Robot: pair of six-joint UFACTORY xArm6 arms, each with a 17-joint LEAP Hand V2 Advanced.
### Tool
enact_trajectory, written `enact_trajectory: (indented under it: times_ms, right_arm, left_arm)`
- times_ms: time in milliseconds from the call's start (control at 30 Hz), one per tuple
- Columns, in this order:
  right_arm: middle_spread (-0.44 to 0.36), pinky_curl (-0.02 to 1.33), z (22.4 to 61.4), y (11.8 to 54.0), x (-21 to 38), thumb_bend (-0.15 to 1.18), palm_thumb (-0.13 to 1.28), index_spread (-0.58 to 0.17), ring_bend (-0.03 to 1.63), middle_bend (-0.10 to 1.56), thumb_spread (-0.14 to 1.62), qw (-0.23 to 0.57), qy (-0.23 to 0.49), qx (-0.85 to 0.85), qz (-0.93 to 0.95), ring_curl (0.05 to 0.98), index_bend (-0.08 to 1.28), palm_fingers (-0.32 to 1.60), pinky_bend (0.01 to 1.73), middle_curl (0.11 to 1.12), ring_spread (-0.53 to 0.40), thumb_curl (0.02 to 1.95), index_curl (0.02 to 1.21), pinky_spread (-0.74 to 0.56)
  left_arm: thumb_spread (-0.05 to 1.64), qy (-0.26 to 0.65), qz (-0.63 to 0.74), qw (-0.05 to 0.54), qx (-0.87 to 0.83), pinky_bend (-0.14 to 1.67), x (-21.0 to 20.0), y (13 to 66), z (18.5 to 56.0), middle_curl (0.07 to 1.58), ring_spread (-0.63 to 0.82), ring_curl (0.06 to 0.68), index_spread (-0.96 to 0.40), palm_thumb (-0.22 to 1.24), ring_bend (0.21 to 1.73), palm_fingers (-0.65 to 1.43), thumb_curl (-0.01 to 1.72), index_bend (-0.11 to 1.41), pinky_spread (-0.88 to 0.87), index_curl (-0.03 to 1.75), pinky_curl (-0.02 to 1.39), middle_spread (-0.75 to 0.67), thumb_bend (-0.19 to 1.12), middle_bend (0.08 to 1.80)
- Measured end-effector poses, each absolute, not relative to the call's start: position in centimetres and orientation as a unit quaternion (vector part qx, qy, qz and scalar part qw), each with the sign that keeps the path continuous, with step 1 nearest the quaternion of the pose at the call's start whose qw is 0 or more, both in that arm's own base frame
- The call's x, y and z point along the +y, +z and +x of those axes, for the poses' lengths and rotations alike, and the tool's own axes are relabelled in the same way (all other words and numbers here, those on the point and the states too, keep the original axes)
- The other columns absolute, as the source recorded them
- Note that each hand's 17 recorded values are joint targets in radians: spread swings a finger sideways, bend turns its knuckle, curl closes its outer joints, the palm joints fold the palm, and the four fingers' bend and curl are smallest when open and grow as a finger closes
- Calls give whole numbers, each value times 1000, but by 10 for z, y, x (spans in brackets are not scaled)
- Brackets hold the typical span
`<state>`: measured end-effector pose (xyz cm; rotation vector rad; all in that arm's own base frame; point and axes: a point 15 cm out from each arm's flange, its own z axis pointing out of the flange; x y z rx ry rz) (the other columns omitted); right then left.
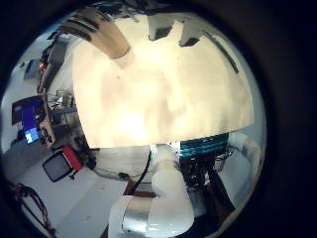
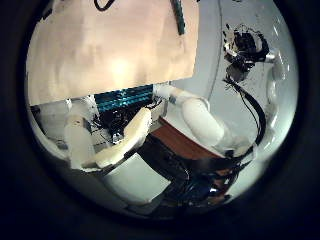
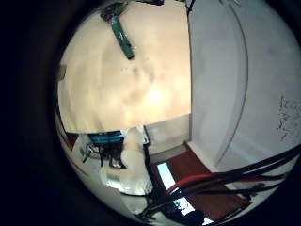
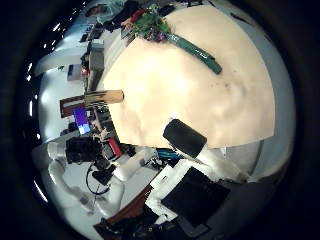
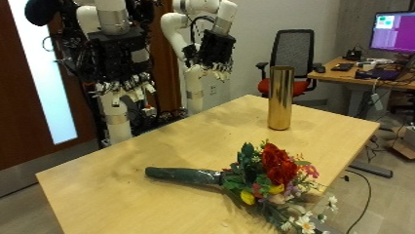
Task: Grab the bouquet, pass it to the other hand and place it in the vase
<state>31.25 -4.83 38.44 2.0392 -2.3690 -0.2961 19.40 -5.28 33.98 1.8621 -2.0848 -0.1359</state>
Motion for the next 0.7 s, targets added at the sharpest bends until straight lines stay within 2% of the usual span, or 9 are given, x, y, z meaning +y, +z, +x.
enact_trajectory:
  times_ms: [167, 233, 300, 333, 400, 467, 500, 533, 700]
  right_arm:
    - [168, 193, 331, 370, -46, -20, 451, -278, 572, 323, 1150, 3, -113, -758, 642, 132, 189, 440, 401, 330, 80, 292, 300, 362]
    - [116, 190, 343, 362, -47, -21, 449, -267, 562, 341, 1149, -5, -111, -764, 636, 127, 181, 450, 396, 336, 72, 292, 305, 340]
    - [145, 188, 353, 354, -48, -23, 444, -246, 589, 358, 1146, -9, -108, -770, 628, 131, 153, 459, 395, 339, 61, 293, 297, 321]
    - [127, 197, 359, 350, -49, -22, 444, -183, 668, 361, 1146, -11, -106, -775, 623, 156, 51, 425, 427, 342, 48, 293, 265, 312]
    - [115, 207, 373, 338, -52, -21, 444, -91, 737, 374, 1141, -14, -102, -779, 618, 171, 92, 405, 475, 348, 27, 298, 239, 286]
    - [168, 188, 385, 334, -53, -21, 447, -168, 674, 314, 1135, -22, -91, -783, 615, 149, 360, 497, 430, 329, 19, 303, 301, 270]
    - [163, 182, 390, 334, -54, -21, 447, -148, 676, 315, 1133, -27, -85, -785, 614, 147, 355, 501, 419, 330, 3, 305, 307, 254]
    - [-39, 163, 396, 333, -56, -19, 455, -146, 734, 494, 1128, -32, -77, -786, 613, 159, 220, 563, 376, 393, -77, 309, 304, 206]
    - [-184, 157, 415, 322, -50, -21, 474, -235, 784, 568, 1124, -45, -61, -783, 618, 182, 168, 533, 425, 446, -206, 320, 313, 135]
  left_arm:
    - [949, -51, 649, 175, -739, 193, -53, 338, 189, 334, 577, 198, 266, 471, 450, 157, 311, 176, 564, 330, 273, 393, -28, 235]
    - [951, -50, 650, 175, -738, 187, -52, 337, 188, 332, 581, 196, 267, 462, 443, 162, 307, 170, 565, 330, 272, 415, -30, 238]
    - [951, -48, 650, 174, -738, 184, -51, 338, 188, 335, 581, 196, 266, 461, 443, 167, 307, 170, 565, 329, 270, 399, -29, 248]
    - [951, -46, 650, 173, -739, 188, -51, 339, 188, 336, 581, 197, 266, 460, 444, 165, 307, 171, 564, 329, 271, 387, -29, 247]
    - [951, -43, 649, 171, -740, 192, -52, 341, 190, 334, 583, 197, 266, 460, 443, 157, 307, 176, 564, 332, 274, 377, -28, 230]
    - [952, -42, 649, 170, -740, 190, -52, 343, 191, 333, 584, 197, 266, 456, 442, 160, 308, 174, 564, 332, 274, 370, -29, 227]
    - [954, -41, 650, 169, -740, 190, -52, 343, 191, 333, 584, 197, 266, 452, 441, 160, 307, 174, 564, 332, 275, 369, -30, 227]
    - [955, -41, 650, 169, -740, 190, -52, 344, 191, 333, 584, 197, 262, 451, 441, 159, 306, 174, 564, 333, 275, 368, -29, 225]
    - [958, -42, 649, 167, -741, 190, -52, 344, 189, 331, 580, 196, 266, 449, 436, 156, 306, 176, 565, 335, 273, 395, -28, 216]
